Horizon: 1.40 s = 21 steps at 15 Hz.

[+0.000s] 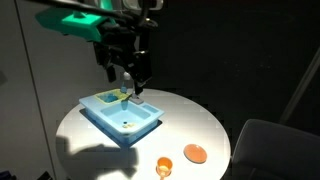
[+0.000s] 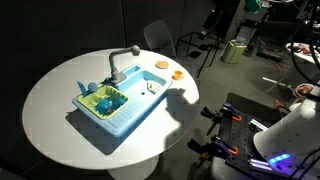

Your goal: Pick up the orange mug from the table and place it on the orange saucer

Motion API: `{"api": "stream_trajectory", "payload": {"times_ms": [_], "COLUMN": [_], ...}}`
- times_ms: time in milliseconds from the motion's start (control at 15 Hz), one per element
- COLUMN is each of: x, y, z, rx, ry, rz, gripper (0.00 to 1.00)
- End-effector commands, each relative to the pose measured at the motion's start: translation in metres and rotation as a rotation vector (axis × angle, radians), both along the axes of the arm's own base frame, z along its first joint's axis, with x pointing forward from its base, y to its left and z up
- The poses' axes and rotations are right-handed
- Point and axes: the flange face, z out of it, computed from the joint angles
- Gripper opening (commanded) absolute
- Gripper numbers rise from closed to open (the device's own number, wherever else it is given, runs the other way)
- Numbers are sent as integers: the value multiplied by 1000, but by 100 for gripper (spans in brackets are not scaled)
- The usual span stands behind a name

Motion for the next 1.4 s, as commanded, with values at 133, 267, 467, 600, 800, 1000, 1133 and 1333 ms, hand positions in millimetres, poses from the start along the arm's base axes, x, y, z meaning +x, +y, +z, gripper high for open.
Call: {"api": "stream_trajectory", "payload": {"times_ms": [133, 267, 467, 600, 800, 1000, 1133, 1333], "x": [44, 54, 69, 77, 84, 85, 84, 81], "y": [-29, -37, -48, -53, -59, -66, -73, -85], "z": [-18, -27, -41, -51, -71, -93, -108, -129], "rx": [-15, -10, 8, 18, 38, 48, 55, 61], "ry": [32, 36, 40, 40, 42, 40, 43, 52], "rz": [48, 57, 66, 67, 55, 38, 20, -19], "gripper": [100, 100, 100, 100, 100, 100, 100, 100]}}
